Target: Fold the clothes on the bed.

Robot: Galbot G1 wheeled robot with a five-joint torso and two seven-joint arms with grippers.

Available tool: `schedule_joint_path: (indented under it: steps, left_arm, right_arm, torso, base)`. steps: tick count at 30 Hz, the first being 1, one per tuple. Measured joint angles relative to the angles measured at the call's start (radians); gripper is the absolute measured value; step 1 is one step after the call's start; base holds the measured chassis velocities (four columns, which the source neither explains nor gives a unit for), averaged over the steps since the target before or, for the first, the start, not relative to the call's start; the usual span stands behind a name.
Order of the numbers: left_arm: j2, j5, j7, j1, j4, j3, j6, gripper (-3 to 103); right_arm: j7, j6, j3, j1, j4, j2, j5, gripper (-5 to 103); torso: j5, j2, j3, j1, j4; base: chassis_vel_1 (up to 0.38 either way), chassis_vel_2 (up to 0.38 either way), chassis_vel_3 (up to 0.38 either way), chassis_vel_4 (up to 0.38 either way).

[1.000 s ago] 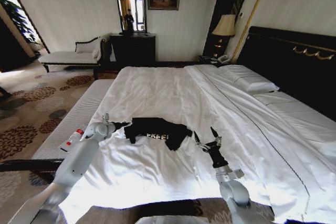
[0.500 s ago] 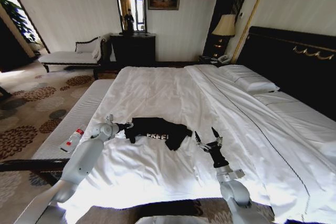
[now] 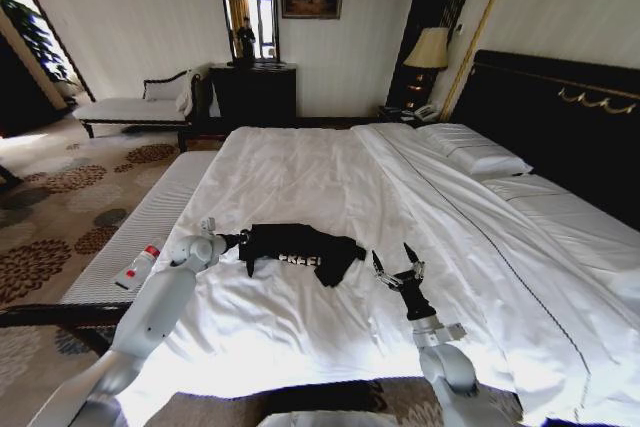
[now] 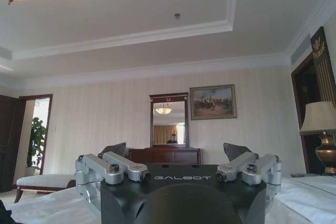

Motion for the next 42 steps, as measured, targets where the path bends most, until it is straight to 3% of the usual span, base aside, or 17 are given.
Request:
schedule_joint_path:
  steps: [10,11,17,20,22,23,25,30,31,32,35,39,41,42]
  left_arm:
    - [0.001,0.024,-0.017,0.039,-0.014,-0.010,-0.003,0]
    - [-0.001,0.026,-0.024,0.043,-0.013,-0.013,-0.004,8]
    - [-0.004,0.025,-0.033,0.040,-0.013,-0.024,-0.004,24]
    - [-0.001,0.011,-0.041,0.031,-0.020,-0.039,-0.001,41]
    - [0.000,0.010,-0.041,0.030,-0.021,-0.040,0.000,41]
    - [0.004,0.005,-0.042,0.028,-0.021,-0.045,0.001,52]
    - [0.005,0.004,-0.042,0.028,-0.021,-0.045,0.001,52]
    - [0.002,0.004,-0.037,0.037,-0.021,-0.044,0.004,74]
    - [-0.001,0.005,-0.036,0.039,-0.021,-0.044,0.004,74]
    - [-0.003,0.005,-0.032,0.042,-0.021,-0.045,0.004,64]
    - [-0.004,0.006,-0.031,0.045,-0.026,-0.047,0.005,58]
    - [0.007,-0.001,-0.028,0.051,-0.049,-0.063,0.006,36]
    - [0.008,-0.002,-0.028,0.052,-0.051,-0.064,0.006,36]
    - [0.012,-0.005,-0.028,0.054,-0.057,-0.067,0.006,30]
  right_arm:
    - [0.000,0.003,-0.008,0.000,-0.001,0.001,-0.002,100]
    - [0.000,0.004,-0.009,-0.003,-0.001,0.001,-0.004,100]
    - [-0.001,0.007,-0.010,-0.006,-0.001,0.001,-0.008,100]
    - [-0.002,0.007,-0.010,-0.005,-0.001,0.001,-0.008,100]
    - [-0.002,0.007,-0.010,-0.005,-0.001,0.001,-0.008,100]
    - [-0.002,0.008,-0.011,-0.004,-0.002,0.002,-0.008,100]
    - [-0.002,0.008,-0.012,-0.004,-0.003,0.002,-0.009,100]
    - [-0.002,0.010,-0.016,-0.002,-0.008,0.004,-0.011,100]
    - [-0.002,0.010,-0.017,-0.001,-0.008,0.004,-0.011,100]
    - [-0.002,0.010,-0.017,-0.001,-0.008,0.004,-0.011,100]
    - [-0.002,0.010,-0.016,-0.001,-0.008,0.004,-0.011,100]
    - [-0.002,0.015,-0.013,-0.004,-0.009,0.004,-0.011,100]
    - [-0.002,0.016,-0.013,-0.004,-0.009,0.004,-0.011,100]
    - [-0.003,0.017,-0.013,-0.005,-0.009,0.004,-0.011,100]
  torso:
    - [-0.0001,0.000,0.000,0.000,0.0001]
    - [-0.0001,0.000,0.000,0.000,0.0001]
    - [-0.0001,0.000,0.000,0.000,0.0001]
    - [0.0001,0.000,0.000,0.000,0.0001]
    - [0.0001,0.000,0.000,0.000,0.0001]
    - [0.0001,0.000,0.000,0.000,0.0000]
    - [0.0001,0.000,0.000,0.000,0.0001]
    - [0.0000,0.000,0.000,0.000,0.0002]
    - [-0.0001,0.000,0.000,0.000,0.0002]
    - [-0.0001,0.000,0.000,0.000,0.0000]
    - [-0.0001,0.000,0.000,0.000,0.0000]
    - [-0.0001,0.000,0.000,0.000,0.0000]
    - [0.0000,0.000,0.000,0.000,0.0001]
    - [0.0000,0.000,0.000,0.000,0.0000]
  base:
    - [0.000,0.000,0.000,0.000]
    - [0.000,0.000,0.000,0.000]
    - [0.000,0.000,0.000,0.000]
    - [0.000,0.000,0.000,0.000]
    - [0.000,0.000,0.000,0.000]
    - [0.000,0.000,0.000,0.000]
    - [0.000,0.000,0.000,0.000]
    - [0.000,0.000,0.000,0.000]
    - [0.000,0.000,0.000,0.000]
    - [0.000,0.000,0.000,0.000]
    - [0.000,0.000,0.000,0.000]
    - [0.000,0.000,0.000,0.000]
    - [0.000,0.000,0.000,0.000]
    - [0.000,0.000,0.000,0.000]
